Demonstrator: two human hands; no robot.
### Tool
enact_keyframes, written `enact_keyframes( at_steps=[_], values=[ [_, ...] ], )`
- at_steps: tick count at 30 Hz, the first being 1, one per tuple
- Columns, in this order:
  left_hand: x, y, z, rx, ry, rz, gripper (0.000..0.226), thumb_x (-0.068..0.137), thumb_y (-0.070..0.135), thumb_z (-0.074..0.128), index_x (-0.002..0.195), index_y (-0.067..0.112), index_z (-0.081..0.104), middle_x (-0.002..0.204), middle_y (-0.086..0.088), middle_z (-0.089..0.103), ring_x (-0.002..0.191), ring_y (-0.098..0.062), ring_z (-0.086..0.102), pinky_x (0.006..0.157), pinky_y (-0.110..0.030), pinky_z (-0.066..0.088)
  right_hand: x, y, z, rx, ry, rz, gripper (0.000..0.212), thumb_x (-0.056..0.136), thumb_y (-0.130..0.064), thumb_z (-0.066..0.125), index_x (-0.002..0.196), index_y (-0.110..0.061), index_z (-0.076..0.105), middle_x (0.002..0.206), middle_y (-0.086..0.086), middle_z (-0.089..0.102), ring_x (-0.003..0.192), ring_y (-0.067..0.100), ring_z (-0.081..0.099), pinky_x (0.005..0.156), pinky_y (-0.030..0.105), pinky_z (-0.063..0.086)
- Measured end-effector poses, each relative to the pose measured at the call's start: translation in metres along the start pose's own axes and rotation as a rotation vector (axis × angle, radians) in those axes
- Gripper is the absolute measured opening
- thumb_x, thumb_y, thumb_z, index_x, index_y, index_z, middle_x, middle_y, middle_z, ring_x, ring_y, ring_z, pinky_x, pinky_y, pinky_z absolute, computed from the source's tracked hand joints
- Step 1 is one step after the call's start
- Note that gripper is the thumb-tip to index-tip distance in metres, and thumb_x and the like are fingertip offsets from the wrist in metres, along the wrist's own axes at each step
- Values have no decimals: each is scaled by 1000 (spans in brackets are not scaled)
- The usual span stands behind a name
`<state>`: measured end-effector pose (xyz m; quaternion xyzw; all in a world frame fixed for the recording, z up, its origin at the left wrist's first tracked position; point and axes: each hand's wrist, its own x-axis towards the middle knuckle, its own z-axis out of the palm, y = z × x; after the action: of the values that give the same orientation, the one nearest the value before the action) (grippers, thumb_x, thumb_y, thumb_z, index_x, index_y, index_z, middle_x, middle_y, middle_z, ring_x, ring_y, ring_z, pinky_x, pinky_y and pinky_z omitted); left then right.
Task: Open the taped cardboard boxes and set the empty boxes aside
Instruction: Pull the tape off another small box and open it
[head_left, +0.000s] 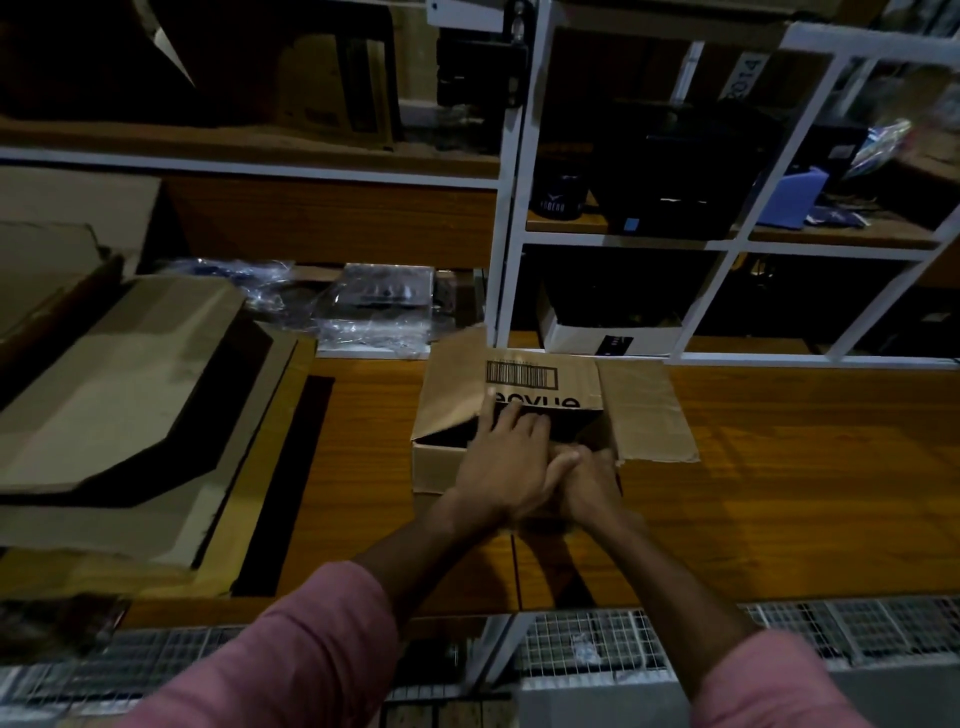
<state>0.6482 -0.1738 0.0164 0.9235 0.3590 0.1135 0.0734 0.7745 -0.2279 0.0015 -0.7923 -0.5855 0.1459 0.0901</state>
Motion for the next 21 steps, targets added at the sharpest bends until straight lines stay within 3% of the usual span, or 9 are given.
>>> enact_keyframes(
  at_steps=[2,5,7,11,12,14,15,16,21],
  values=[
    [-1,-4,-4,186,59,-7,82,101,68,6,142,12,50,148,-9,54,151,-29,31,123,-59,-9,-3,-1,-7,2,-3,-30,17,95,-23,63,99,-34,51,116,-4,64,115,19,54,111,49,33],
    [-2,-27,-10,295,49,-114,73,104,63,12,147,13,44,157,-13,43,156,-32,18,124,-59,-7,-6,-3,-8,-39,-10,-74,26,93,-18,64,111,-35,56,110,-11,65,111,13,58,109,52,34],
    [-4,-47,-11,220,41,-234,65,105,58,24,152,15,36,163,-12,33,156,-33,13,124,-61,0,-6,-3,-9,-14,-7,-79,23,93,-22,63,109,-37,55,108,-11,63,108,12,58,106,51,34],
    [-14,-86,-4,-97,95,-550,56,103,41,49,149,13,37,156,-14,37,145,-34,33,121,-52,29,-5,-5,-11,-30,-25,-106,23,93,-22,61,110,-36,56,113,-11,62,110,14,56,103,50,32],
    [-18,-91,-2,-227,116,-635,51,103,34,53,147,13,39,150,-14,44,137,-32,45,114,-48,42,-6,-7,-12,-41,-40,-110,24,93,-22,61,112,-36,57,113,-11,62,110,15,57,102,51,32],
    [-23,-93,1,-448,159,-749,33,105,22,50,137,12,46,119,-9,61,99,-18,65,79,-30,59,-4,-12,-13,-66,-80,-113,29,92,-23,62,117,-37,56,117,-11,61,113,15,56,104,53,32],
    [-24,-91,1,-481,160,-774,25,107,20,46,131,11,49,106,-4,62,83,-11,63,63,-22,53,-2,-14,-13,-72,-105,-119,32,92,-24,63,120,-39,54,120,-11,61,115,16,55,105,53,32],
    [-24,-89,1,-470,153,-779,21,108,19,44,125,11,52,100,-3,61,77,-9,59,58,-20,47,-1,-16,-15,-65,-124,-126,34,92,-26,63,122,-40,53,122,-11,61,117,15,54,106,53,32],
    [-24,-79,-4,-409,103,-787,15,105,15,51,118,11,56,105,-4,59,90,-16,59,68,-28,49,-3,-20,-14,53,-94,-140,26,100,-34,57,125,-41,56,113,-15,60,108,9,51,104,44,29]
  ],
)
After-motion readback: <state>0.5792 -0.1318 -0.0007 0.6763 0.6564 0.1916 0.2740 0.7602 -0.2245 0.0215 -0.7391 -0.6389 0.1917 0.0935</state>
